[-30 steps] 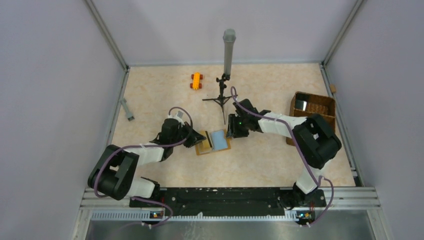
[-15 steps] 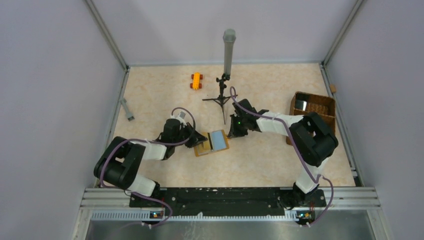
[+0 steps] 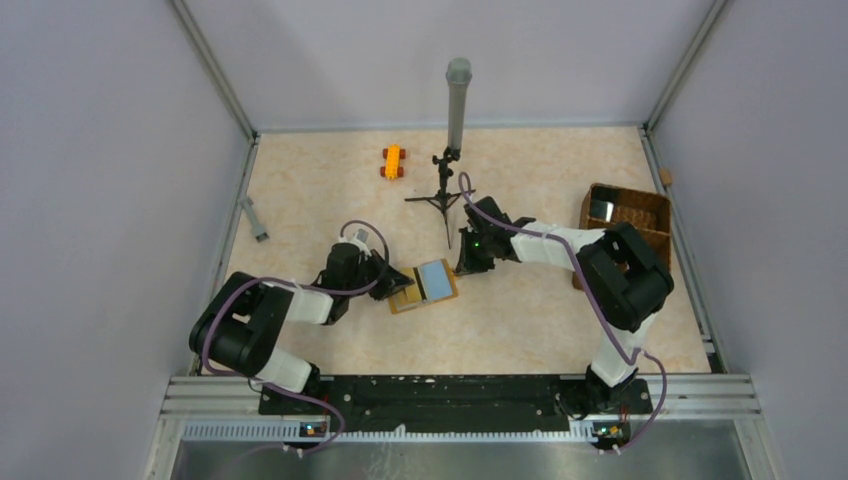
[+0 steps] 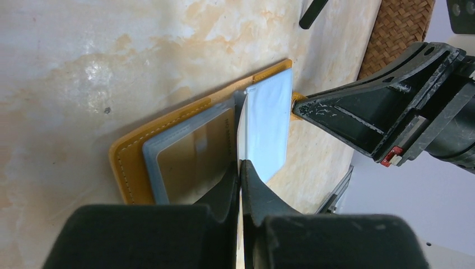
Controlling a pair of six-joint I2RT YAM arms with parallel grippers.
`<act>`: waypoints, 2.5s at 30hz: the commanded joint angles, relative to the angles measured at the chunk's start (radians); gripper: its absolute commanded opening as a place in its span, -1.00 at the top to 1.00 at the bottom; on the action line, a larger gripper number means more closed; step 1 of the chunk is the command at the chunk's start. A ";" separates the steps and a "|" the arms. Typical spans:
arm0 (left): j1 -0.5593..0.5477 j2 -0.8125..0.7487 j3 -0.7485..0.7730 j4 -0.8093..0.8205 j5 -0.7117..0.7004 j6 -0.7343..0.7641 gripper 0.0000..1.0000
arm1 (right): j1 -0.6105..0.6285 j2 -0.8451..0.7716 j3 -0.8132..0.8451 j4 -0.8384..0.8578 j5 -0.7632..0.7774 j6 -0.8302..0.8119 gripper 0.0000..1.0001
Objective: Put the credit cards into the card holder
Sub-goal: Insert the credit card into the card holder.
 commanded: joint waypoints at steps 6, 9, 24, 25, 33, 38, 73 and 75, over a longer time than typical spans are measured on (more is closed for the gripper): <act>0.000 0.021 -0.037 0.088 -0.028 -0.049 1.00 | 0.006 0.034 0.024 -0.061 0.087 -0.005 1.00; -0.006 0.039 -0.044 0.113 -0.033 -0.070 1.00 | 0.006 0.037 0.027 -0.065 0.090 -0.003 1.00; -0.040 0.096 -0.086 0.249 -0.064 -0.170 1.00 | 0.006 0.040 0.028 -0.068 0.099 0.009 1.00; -0.042 0.098 -0.088 0.253 -0.067 -0.174 1.00 | 0.006 0.040 0.027 -0.070 0.101 0.008 1.00; -0.055 0.128 -0.085 0.293 -0.067 -0.196 1.00 | 0.006 0.042 0.030 -0.072 0.101 0.010 1.00; -0.062 0.153 -0.083 0.323 -0.056 -0.206 1.00 | 0.006 0.042 0.033 -0.076 0.103 0.010 1.00; -0.085 -0.052 0.115 -0.347 -0.171 0.071 -0.07 | 0.012 0.031 0.037 -0.080 0.114 0.005 1.00; -0.095 -0.035 0.123 -0.338 -0.168 0.067 -0.05 | 0.013 0.031 0.038 -0.080 0.112 0.004 1.00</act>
